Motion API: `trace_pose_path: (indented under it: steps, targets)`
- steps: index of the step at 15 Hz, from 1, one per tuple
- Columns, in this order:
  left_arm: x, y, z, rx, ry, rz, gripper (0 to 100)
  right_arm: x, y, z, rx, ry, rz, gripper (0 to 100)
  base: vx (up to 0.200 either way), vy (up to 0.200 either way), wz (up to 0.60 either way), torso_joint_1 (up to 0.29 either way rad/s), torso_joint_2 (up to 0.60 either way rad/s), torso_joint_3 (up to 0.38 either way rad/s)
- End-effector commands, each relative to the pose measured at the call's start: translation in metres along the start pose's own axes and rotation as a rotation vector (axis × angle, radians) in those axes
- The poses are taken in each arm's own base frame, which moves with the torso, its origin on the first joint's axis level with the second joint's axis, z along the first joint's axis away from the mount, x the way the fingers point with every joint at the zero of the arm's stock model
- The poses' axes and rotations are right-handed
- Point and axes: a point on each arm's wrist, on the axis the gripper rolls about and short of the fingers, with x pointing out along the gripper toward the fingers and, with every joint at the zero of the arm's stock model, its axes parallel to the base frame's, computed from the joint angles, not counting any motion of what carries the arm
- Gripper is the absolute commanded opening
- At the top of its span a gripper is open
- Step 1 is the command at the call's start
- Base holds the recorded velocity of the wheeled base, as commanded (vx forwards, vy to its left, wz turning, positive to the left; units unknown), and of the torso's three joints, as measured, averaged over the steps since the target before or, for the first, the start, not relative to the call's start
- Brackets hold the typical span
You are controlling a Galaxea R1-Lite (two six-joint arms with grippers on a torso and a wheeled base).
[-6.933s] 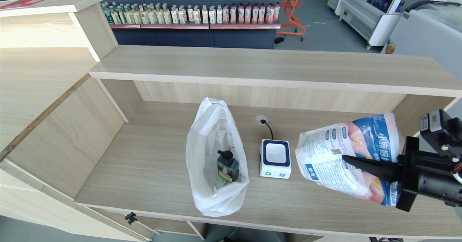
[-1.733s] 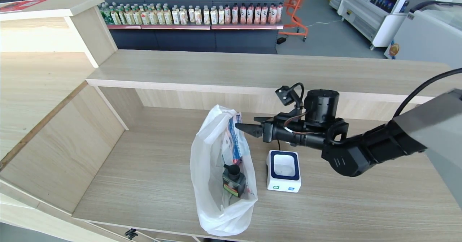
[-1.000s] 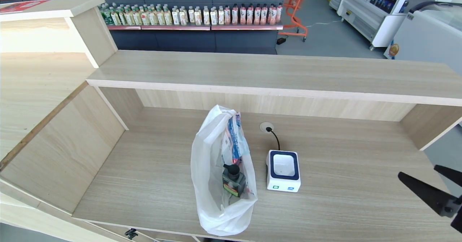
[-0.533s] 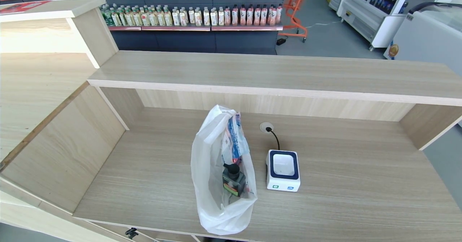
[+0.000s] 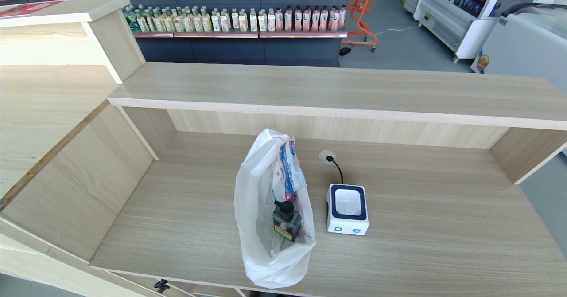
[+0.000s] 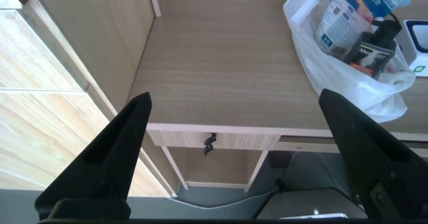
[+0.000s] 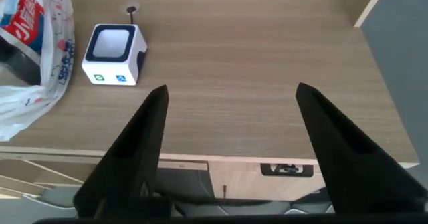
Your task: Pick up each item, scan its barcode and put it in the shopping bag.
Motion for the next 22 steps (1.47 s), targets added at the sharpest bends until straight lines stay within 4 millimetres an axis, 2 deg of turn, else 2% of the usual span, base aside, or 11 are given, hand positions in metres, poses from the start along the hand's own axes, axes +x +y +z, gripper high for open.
trace_pose_path:
  steps: [1, 17, 20, 22]
  targets:
    - [0.0000, 0.0000, 0.0000, 0.000, 0.000, 0.000, 100, -0.0001, 0.0000, -0.0001, 0.008, -0.001, 0.000, 0, 0.000, 0.000, 0.00, 0.000, 0.00, 0.000]
    - [0.0000, 0.0000, 0.0000, 0.000, 0.000, 0.002, 100, -0.0001, 0.0000, 0.0001, 0.016, -0.002, 0.000, 0, 0.000, 0.000, 0.00, 0.000, 0.00, 0.000]
    - [0.0001, 0.0000, -0.0005, 0.000, 0.001, 0.000, 100, -0.0001, 0.0000, -0.0001, 0.016, -0.001, 0.000, 0, 0.000, -0.200, 0.00, 0.009, 0.00, 0.009]
    - [0.0000, 0.0000, 0.0000, 0.000, 0.000, 0.000, 100, -0.0001, 0.0000, -0.0001, 0.016, -0.001, 0.000, 0, 0.000, 0.000, 0.00, 0.000, 0.00, 0.000]
